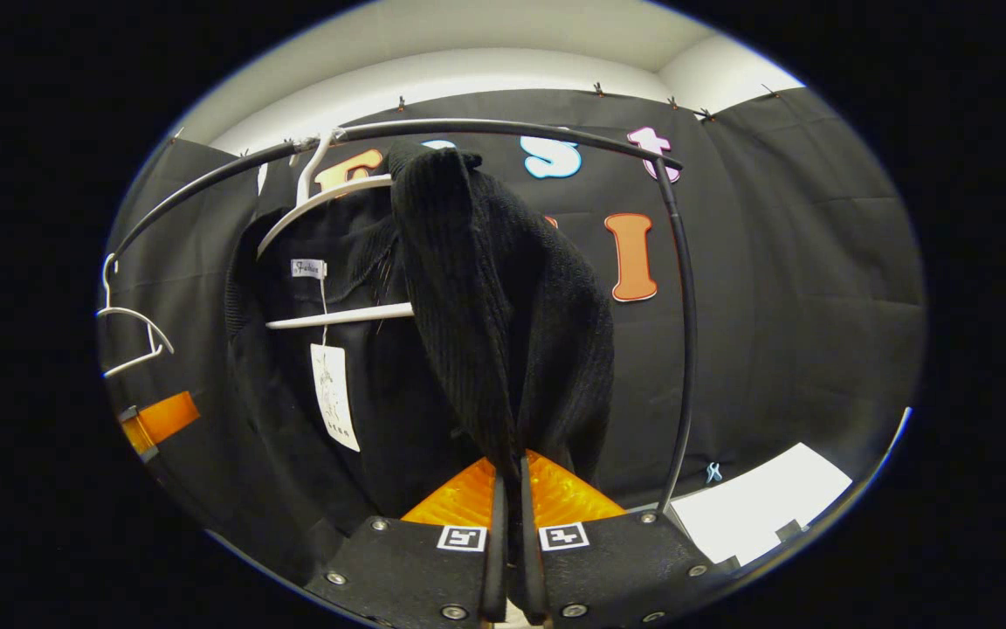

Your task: Grasp the clothes on the hanger with both hands and then place them into the laundry hamper below.

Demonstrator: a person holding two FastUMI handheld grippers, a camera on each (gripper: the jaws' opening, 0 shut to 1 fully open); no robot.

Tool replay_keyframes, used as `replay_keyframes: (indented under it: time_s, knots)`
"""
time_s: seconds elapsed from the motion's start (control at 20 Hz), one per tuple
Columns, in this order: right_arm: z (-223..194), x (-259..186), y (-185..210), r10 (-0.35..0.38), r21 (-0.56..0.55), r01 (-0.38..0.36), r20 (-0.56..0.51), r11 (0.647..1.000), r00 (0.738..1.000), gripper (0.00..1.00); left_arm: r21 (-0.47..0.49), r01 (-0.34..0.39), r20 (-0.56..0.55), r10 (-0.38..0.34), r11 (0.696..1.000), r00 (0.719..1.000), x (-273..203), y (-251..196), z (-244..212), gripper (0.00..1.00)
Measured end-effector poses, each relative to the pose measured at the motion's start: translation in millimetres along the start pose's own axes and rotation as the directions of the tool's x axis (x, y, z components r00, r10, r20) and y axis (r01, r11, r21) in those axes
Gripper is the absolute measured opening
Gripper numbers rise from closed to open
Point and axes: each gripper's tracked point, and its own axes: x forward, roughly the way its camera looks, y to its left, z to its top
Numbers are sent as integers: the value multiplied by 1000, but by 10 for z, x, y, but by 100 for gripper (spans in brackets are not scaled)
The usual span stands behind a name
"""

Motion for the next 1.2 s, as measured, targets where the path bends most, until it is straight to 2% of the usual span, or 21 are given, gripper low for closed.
replay_keyframes:
  time_s: [0.3, 0.65, 0.7, 0.75, 0.9, 1.15, 1.2]
  knots:
    - [29, -83, -59, 68, -16, -68, -24, 998, 997, 3, 43, 21, -38, -20, 999, 999, 361, -302, -268, 93]
    - [100, -213, -198, 106, 7, -105, -20, 994, 994, 3, 23, -24, -67, 25, 999, 997, 724, -303, -447, 92]
    - [110, -228, -228, 108, 10, -107, -19, 994, 994, 3, 22, -21, -69, 23, 1000, 997, 750, -308, -456, 100]
    - [137, -246, -243, 109, 13, -109, -18, 994, 994, 3, 26, -21, -69, 23, 999, 997, 774, -311, -460, 100]
    - [222, -296, -298, 114, 30, -114, -9, 993, 993, 3, 33, -5, -71, 8, 999, 997, 823, -384, -460, 88]
    - [320, -350, -379, 114, 45, -114, 1, 992, 993, 2, 13, 18, -69, -17, 1000, 997, 867, -481, -440, 40]
    - [336, -370, -375, 116, 46, -116, 2, 992, 993, 2, 14, 21, -67, -20, 1000, 998, 863, -480, -448, 33]
